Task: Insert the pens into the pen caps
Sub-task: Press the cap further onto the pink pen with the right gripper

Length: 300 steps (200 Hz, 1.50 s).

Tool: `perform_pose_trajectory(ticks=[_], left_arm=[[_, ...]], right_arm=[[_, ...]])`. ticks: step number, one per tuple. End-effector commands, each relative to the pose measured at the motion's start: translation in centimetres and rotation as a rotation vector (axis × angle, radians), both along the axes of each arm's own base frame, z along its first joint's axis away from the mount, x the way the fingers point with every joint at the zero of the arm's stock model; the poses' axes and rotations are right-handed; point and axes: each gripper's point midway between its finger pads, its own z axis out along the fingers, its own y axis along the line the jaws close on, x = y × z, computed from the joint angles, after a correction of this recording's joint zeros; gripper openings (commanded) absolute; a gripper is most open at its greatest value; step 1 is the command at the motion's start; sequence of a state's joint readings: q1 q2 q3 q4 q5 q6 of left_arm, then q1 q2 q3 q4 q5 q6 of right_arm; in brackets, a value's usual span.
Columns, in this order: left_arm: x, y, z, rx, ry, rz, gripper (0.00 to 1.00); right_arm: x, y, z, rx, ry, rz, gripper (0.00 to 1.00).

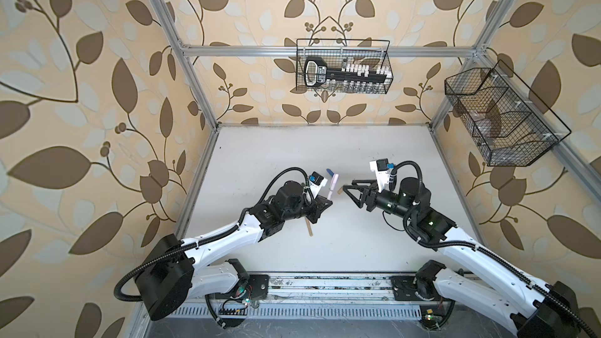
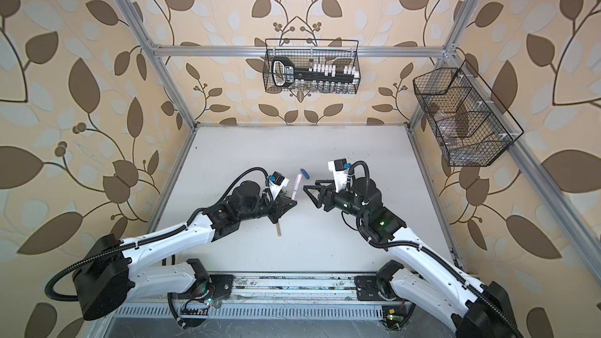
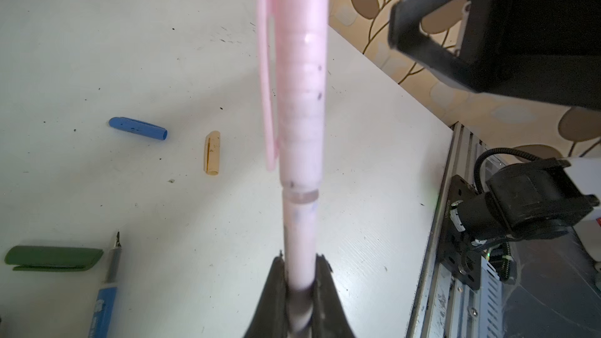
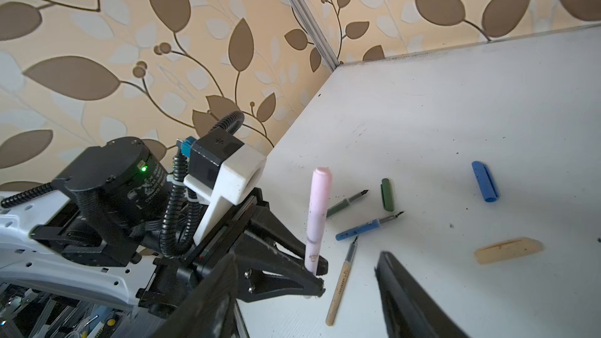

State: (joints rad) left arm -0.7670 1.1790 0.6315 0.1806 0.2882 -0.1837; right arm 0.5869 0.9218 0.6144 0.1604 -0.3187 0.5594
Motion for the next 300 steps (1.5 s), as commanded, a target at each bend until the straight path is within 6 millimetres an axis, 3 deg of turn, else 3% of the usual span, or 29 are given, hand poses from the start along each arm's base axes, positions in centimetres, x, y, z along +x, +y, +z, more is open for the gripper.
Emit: perform_pose_trajectory(ticks=[1,75,212,254,300], left_arm=[[-0.6,-0.4,1.7,-0.046,-0.045,-0.038,0.0],[-0.8,-0.6,1.7,-0.046,-0.039,-0.047,0.0],[-0.8,-0.4,2.0,-0.048,-0.045,-0.047,0.0],[-0.8,-0.4,2.0,-0.049,-0.046,-0.045,0.0],[0.1,-0.4,2.0,-0.033,-0.065,-0.014,0.0]], right_arm=[[0.4,0.7,1.4,0.015,-0.014,0.019,0.68],[1.8,2.8,1.4,-0.017,0.007,0.054,0.62],[4.3,3.8,-0.5,-0.109,0.096,0.022,0.48],[4.5,4.3,-0.5,-0.094,0.109,0.037,0.38],[4.0,5.3,-1.6,-0.059,0.162,0.094,0.12]])
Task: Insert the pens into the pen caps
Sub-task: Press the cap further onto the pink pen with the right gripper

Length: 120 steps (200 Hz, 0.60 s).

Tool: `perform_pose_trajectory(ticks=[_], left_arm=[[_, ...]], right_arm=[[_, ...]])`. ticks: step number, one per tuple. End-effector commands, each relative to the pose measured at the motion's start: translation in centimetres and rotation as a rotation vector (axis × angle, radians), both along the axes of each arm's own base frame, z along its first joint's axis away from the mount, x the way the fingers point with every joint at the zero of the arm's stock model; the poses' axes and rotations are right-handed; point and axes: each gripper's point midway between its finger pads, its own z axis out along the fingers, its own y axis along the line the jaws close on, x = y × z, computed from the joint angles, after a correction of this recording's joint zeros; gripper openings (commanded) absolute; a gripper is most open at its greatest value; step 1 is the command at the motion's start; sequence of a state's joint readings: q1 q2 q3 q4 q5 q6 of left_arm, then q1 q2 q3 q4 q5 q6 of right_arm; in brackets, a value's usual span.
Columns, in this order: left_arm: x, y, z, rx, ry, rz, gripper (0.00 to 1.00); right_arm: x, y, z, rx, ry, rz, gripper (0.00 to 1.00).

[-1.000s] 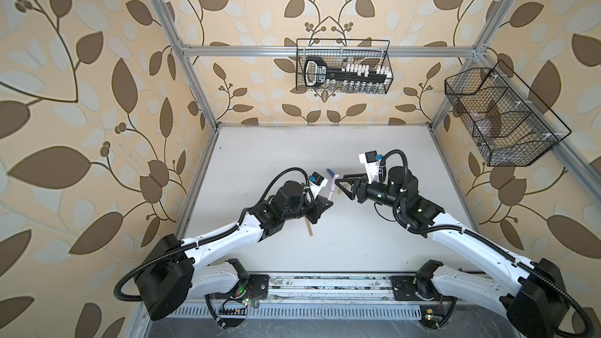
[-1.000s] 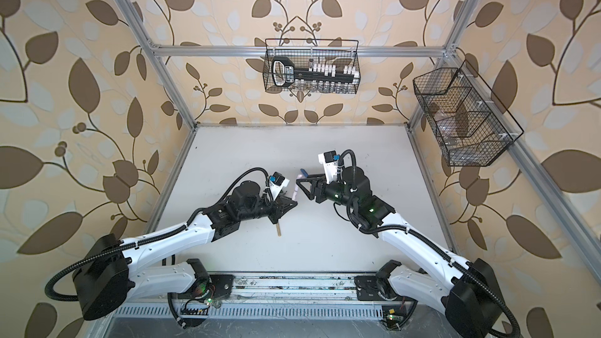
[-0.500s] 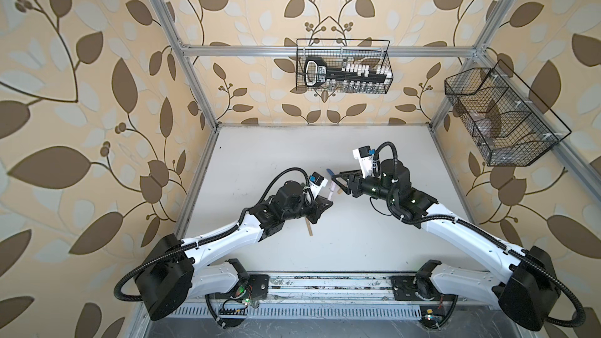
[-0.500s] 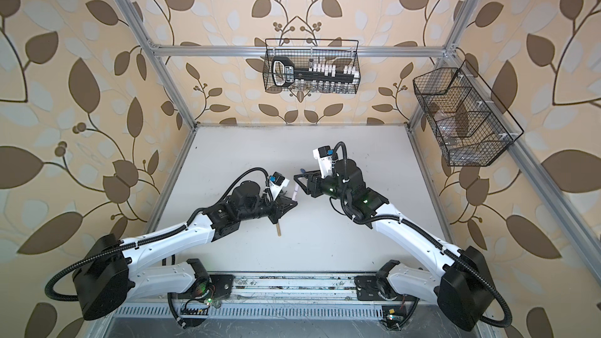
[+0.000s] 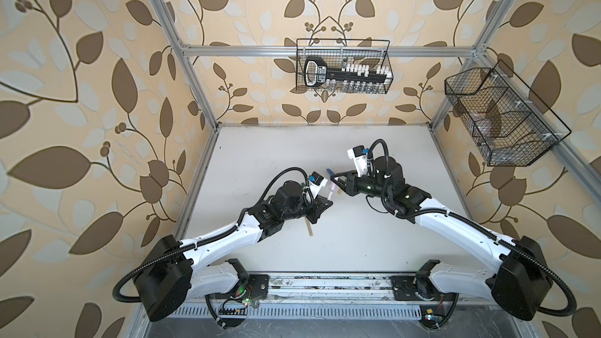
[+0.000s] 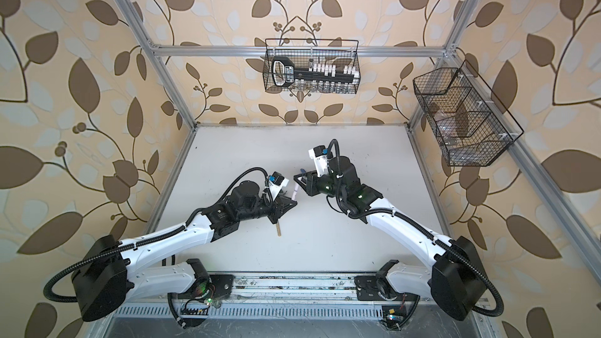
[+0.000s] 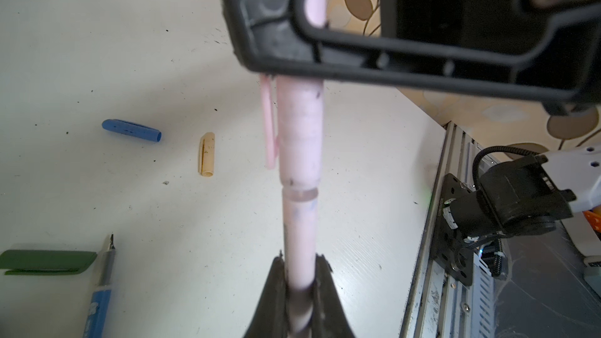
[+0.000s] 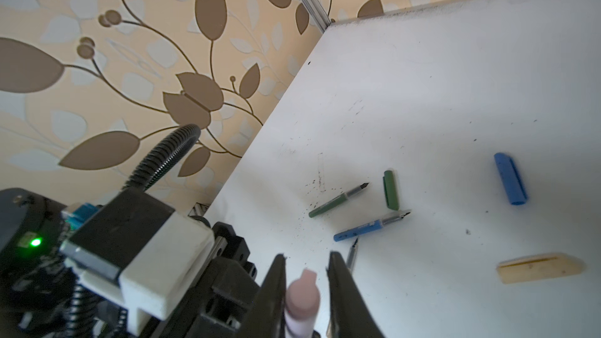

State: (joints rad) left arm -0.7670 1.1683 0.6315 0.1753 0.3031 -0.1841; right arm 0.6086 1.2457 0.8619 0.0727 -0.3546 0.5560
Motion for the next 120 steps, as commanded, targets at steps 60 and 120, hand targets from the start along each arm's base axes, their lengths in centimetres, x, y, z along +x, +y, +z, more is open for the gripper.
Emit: perform_pose_trajectory(ticks=[60,120], left_arm=[[4.2,-0.5,5.7,-0.044,-0.163,0.143,0.0],[8.2,-0.2,14.1,-0.126,-0.402,0.219,0.0]], right_arm=[[-1.3,1.2,-1.9,0.012,0.104,0.083,0.0],[-3.2,-0.2,-3.7,-0.025,0.17,0.069,0.0]])
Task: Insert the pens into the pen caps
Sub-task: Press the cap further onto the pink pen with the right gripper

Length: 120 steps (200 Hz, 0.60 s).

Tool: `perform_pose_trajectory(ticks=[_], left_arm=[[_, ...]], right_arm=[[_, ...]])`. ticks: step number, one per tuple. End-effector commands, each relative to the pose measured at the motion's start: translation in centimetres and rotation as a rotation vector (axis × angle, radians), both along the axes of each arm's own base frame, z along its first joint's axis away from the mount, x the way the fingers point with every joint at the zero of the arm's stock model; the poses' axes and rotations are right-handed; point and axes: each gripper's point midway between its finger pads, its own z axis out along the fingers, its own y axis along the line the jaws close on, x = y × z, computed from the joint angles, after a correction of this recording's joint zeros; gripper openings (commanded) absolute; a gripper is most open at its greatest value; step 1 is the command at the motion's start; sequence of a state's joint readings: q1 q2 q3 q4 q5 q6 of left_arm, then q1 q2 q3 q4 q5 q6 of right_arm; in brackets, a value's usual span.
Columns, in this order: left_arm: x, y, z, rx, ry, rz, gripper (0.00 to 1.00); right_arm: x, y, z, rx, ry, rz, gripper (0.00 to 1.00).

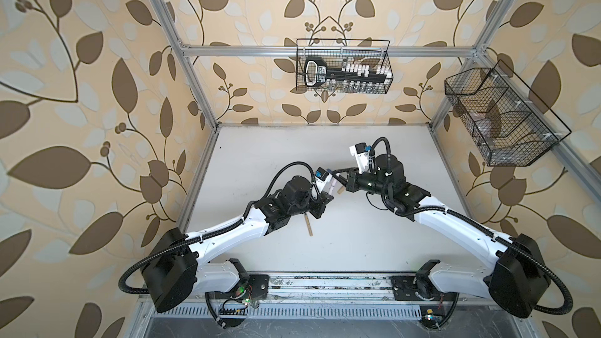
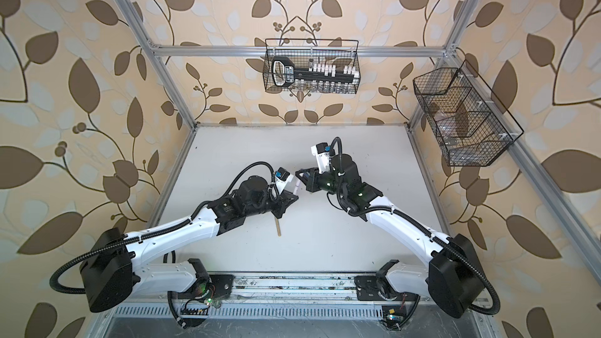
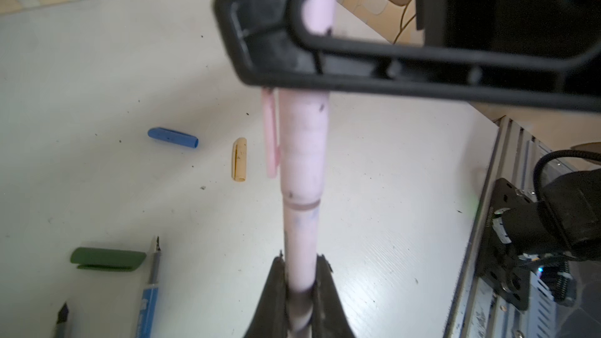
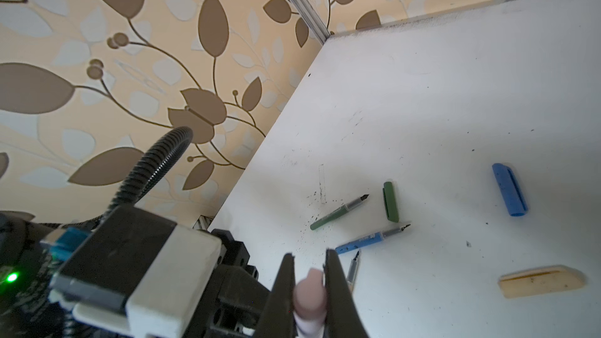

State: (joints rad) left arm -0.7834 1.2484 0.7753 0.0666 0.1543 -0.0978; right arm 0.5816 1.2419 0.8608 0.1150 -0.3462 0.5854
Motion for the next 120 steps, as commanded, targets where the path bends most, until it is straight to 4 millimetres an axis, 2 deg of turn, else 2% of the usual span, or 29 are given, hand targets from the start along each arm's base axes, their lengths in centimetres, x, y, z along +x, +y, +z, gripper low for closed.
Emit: perform_pose_trajectory(ticks=[1,28,57,85,120], left_arm=[[5.3,0.1,13.2,-0.24,-0.339,0.112,0.0],[6.7,1.2,16.6,-0.359,-0.38,0.096,0.0],[8.1,2.1,19.4,-0.388,-0.46,0.117,0.0],[9.0,2.4,21.8,-0.439,-0.502,0.105,0.0],[10.0,3.2,23.8,-0.5,-0.544,0.132,0.0]], right_arm=[[-4.3,0.6,-4.7,-0.061,0.187,0.116,0.0],[-5.4,0.7,-6.5,-0.035,0.248,0.139,0.0],[-6.7,1.1,-8.3,-0.057,0.309,0.161,0.0],[-7.8,1.4,-10.0,-0.088,0.356,0.178,0.0],[-8.9,1.8,-12.1,-0.088,0.413,0.18,0.0]])
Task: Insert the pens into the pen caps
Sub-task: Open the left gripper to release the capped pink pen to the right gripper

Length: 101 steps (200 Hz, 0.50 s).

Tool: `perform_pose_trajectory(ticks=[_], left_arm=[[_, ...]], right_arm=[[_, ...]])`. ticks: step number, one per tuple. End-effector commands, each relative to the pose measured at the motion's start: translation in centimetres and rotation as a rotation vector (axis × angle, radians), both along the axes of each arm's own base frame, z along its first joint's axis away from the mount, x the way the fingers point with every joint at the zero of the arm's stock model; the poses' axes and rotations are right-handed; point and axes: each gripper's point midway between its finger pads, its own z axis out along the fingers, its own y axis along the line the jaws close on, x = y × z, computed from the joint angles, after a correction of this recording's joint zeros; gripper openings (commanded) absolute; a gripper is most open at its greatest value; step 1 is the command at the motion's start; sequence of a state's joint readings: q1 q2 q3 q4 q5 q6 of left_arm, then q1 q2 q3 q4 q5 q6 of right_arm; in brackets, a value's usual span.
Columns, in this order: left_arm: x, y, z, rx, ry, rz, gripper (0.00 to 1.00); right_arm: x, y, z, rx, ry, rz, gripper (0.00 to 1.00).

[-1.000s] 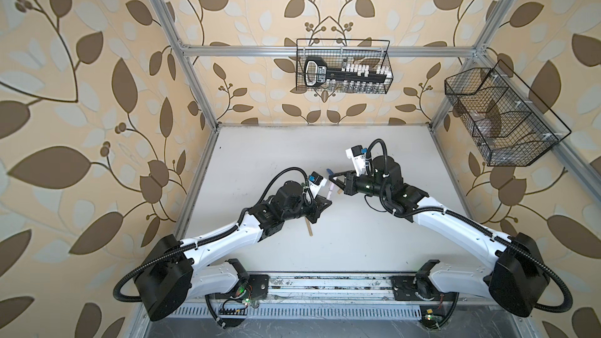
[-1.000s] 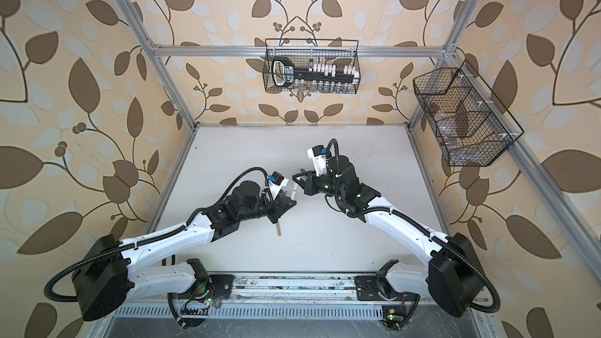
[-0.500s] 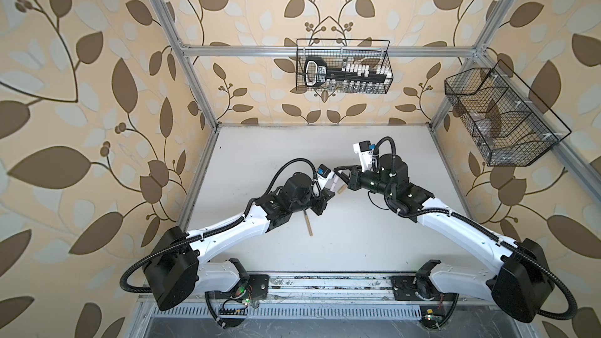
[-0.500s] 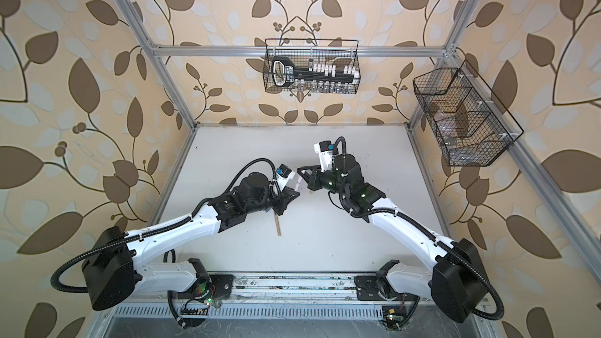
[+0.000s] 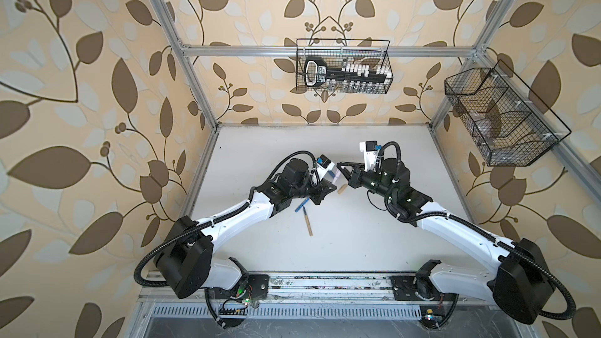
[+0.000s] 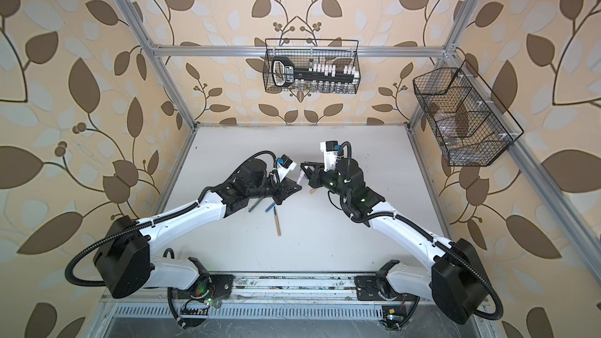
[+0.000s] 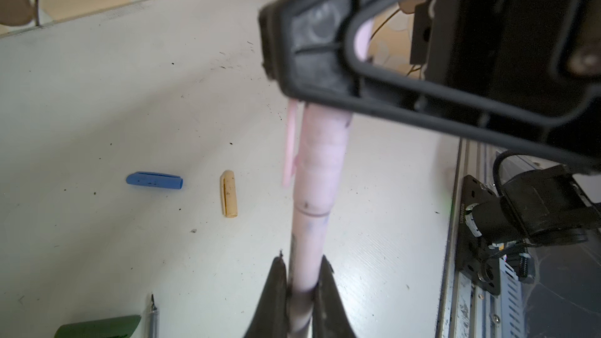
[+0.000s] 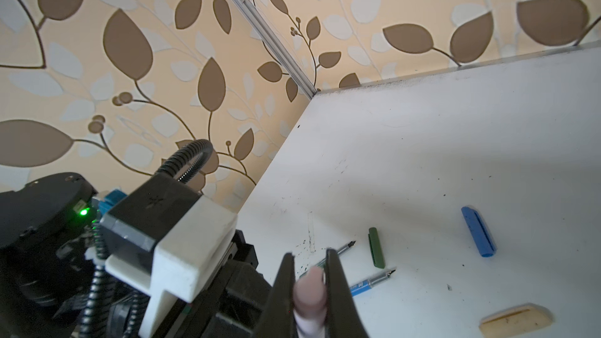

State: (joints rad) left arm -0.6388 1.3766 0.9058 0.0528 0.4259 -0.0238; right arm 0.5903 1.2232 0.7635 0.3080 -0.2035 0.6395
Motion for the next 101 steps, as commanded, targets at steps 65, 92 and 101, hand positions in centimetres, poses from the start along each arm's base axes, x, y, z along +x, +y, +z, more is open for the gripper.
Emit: perform_pose_trajectory(ticks=[65,92,101], left_arm=[[6.6,0.8,16.4,-0.391,-0.298,0.11,0.0],[5.0,0.7,10.8,-0.308,-0.159,0.118,0.34],[4.9,1.1,9.3,-0.284,-0.125,0.145,0.48]], right_arm=[[-6.3,1.2,-6.8,-0.113,0.324,0.234,0.0],[-2.9,-0.9,-3.4,-0.146,0.217,0.156,0.0],[-2.0,-1.6,-2.5,-0.158,0.197,0.141,0.0]])
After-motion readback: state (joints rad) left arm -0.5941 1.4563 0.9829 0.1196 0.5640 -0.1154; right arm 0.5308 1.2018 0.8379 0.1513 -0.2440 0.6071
